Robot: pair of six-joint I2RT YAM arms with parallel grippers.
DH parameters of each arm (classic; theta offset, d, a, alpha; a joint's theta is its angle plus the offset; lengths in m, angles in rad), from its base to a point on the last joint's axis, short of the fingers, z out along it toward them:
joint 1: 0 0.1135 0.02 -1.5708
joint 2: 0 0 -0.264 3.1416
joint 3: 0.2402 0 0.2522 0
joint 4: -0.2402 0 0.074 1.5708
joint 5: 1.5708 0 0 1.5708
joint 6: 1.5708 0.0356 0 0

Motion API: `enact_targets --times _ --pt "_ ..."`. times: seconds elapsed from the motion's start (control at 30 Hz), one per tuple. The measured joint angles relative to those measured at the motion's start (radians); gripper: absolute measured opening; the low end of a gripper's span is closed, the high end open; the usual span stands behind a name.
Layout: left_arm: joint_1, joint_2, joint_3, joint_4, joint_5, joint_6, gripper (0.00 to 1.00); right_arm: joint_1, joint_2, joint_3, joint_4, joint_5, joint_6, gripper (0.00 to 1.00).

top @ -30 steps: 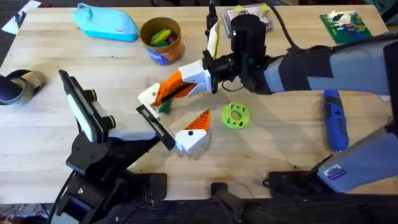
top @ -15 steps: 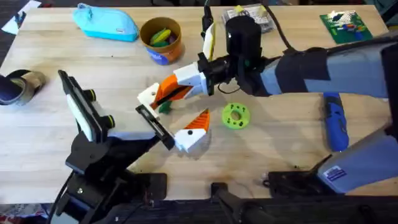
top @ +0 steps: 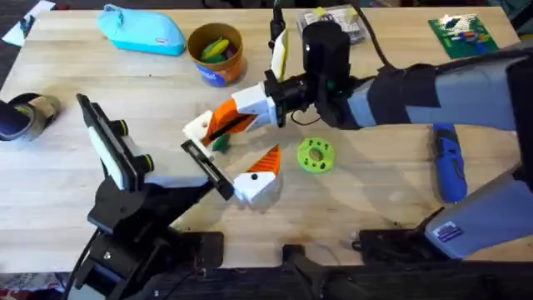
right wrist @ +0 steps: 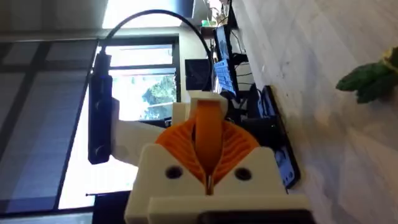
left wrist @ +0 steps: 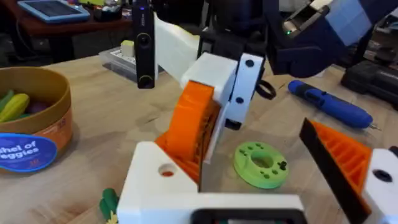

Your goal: Pick up the gripper from the table and insert it into the empty holder that is missing its gripper. Then pick up a screw, insert it into the mounting hole, and use the screwdriver to tighten it. Finally, clean up the table by picking up the vegetable and placing it into the bucket.

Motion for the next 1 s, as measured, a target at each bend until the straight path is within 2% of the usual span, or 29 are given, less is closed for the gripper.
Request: enact_targets --times 0.07,0.23,0.43,0.47,0.7,0.77,0.83,0.87,1.0 --pt "0.0 0.0 0.0 0.0 -0.004 0.001 0.994 0.0 0.008 0.0 0.023 -0.003 0.005 0.064" --pt "0.002 0.0 0.0 0.0 -0.005 0.004 0.994 0.0 0.014 0.0 0.04 -0.006 0.012 0.103" --pt "0.002 0.0 0.0 0.0 0.0 0.013 0.994 0.002 0.018 0.0 0.056 -0.005 0.015 0.216" --pt "0.002 0.0 0.0 0.001 0.0 0.02 0.994 0.004 0.019 0.0 0.074 -0.004 0.02 0.301" --pt "-0.013 0.0 0.0 0.003 0.074 0.026 0.994 0.033 0.019 0.0 0.08 0.006 0.023 0.487" --pt "-0.013 0.0 0.0 0.003 0.079 0.026 0.994 0.033 0.019 0.0 0.08 0.007 0.027 0.578" --pt "-0.013 0.0 0.0 0.003 0.083 0.026 0.994 0.032 0.019 0.0 0.079 0.008 0.028 0.722" --pt "-0.013 0.0 0.0 0.003 0.086 0.026 0.994 0.024 0.019 0.0 0.081 0.009 0.026 0.965" --pt "-0.013 0.0 0.0 0.003 0.09 0.026 0.994 -0.014 0.019 0.0 0.078 0.01 0.026 0.992"
